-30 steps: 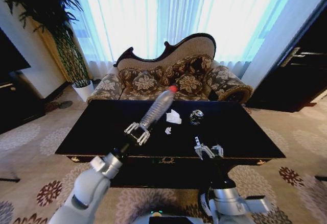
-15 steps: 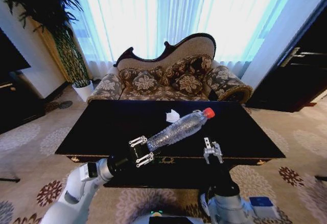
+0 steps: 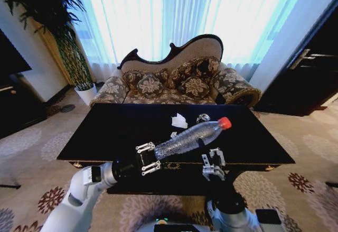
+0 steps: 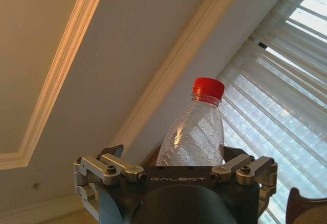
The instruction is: Move to the front of the table and place the trash on the table into the trash bin.
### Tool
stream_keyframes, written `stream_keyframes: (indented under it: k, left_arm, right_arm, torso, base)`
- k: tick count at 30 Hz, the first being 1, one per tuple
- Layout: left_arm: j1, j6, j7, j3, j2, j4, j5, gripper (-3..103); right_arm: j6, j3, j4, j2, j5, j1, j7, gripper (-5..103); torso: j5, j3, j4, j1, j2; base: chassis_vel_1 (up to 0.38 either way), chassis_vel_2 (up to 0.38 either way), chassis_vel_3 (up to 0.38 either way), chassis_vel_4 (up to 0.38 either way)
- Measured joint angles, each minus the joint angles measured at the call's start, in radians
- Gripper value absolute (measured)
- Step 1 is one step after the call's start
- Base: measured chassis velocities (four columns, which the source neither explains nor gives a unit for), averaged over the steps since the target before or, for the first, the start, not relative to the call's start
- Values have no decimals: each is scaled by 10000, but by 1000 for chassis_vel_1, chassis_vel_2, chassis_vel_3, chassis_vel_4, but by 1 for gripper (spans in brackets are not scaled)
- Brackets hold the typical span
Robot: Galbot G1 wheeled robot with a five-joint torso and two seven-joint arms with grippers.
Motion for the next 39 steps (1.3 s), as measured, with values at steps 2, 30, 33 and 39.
stream_keyframes:
  k: [2, 30, 33, 39]
  left_arm:
    - [-75, 52, 80, 121, 8, 76, 1, 34]
    - [145, 44, 610, 208, -94, 96, 465, 34]
    - [265, 33, 608, 88, -142, 9, 482, 34]
    - [548, 23, 630, -233, -389, -66, 275, 42]
  right_arm:
    - [10, -26, 0, 12, -27, -35, -100, 100]
    - [-7, -259, 2, 98, -979, -121, 793, 46]
    - [-23, -200, 3, 71, -830, -72, 816, 40]
    - [-30, -89, 4, 45, -366, 85, 957, 32]
  torso:
    - [0, 0, 0, 0, 0]
    - [0, 0, 0, 0, 0]
    - [0, 0, -1, 0, 0]
    - [0, 0, 0, 0, -1]
  base:
    - [0, 0, 0, 0]
    - [0, 0, 0, 0]
    - [0, 0, 0, 0]
    - [0, 0, 0, 0]
